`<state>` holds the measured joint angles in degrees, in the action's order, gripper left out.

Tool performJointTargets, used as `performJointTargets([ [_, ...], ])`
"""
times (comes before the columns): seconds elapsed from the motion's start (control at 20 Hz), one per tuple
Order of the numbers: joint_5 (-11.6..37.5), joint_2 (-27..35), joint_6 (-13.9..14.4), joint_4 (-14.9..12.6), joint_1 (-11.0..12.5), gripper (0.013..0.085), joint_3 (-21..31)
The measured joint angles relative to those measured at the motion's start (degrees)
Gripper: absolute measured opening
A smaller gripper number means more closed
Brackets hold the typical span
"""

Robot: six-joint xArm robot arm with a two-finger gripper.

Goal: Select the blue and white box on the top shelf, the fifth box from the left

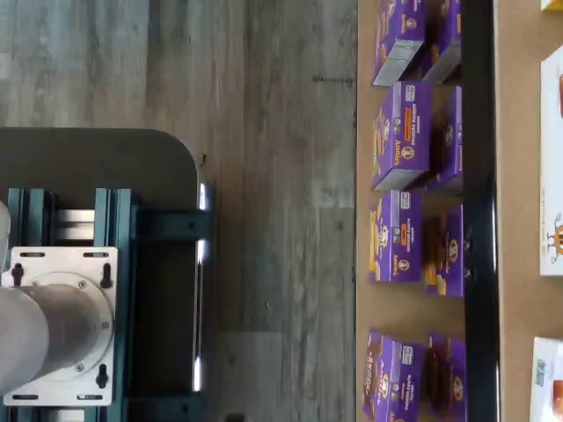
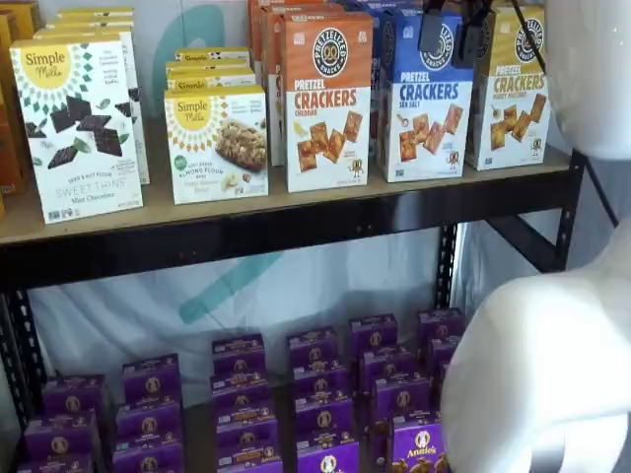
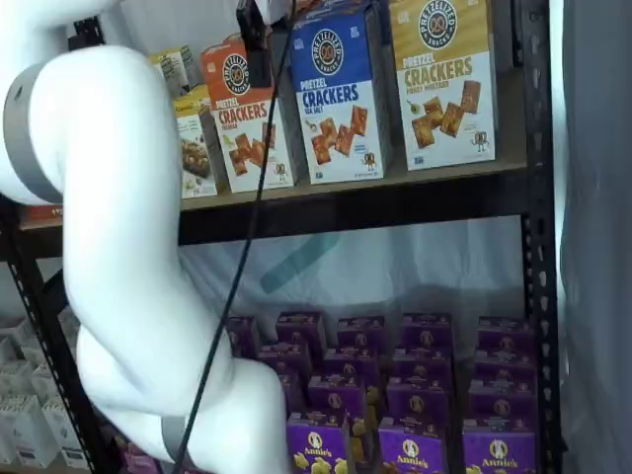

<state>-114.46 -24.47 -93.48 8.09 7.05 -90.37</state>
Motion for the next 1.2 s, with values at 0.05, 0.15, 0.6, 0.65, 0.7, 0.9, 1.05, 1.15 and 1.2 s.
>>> performJointTargets([
  [0.05, -0.5, 0.3, 0.0, -0.7, -0.4, 0.0850, -0.2],
  [0.15, -1.5, 0.4, -0.3, -4.4, -1.6, 0.0850, 1.7],
  [0.6, 3.8, -2.0, -3.6, -0.5, 2.8, 0.0850, 8.9],
  [0.65, 3.8, -1.8, -3.9, 0.2, 3.3, 0.0850, 8.4],
  [0.7, 3.6, -1.5, -4.1, 0.9, 3.8, 0.0850, 7.8],
  [0.9, 3.0, 0.0, -4.4, 3.8, 5.3, 0.0850, 4.9],
  [1.05, 2.7, 1.3, -4.1, 6.7, 6.4, 0.0850, 2.0],
  [1.15, 3.4, 1.6, -3.6, 7.8, 6.5, 0.0850, 1.2],
  [1.2, 3.9, 1.6, -3.4, 8.1, 6.4, 0.0850, 1.0],
])
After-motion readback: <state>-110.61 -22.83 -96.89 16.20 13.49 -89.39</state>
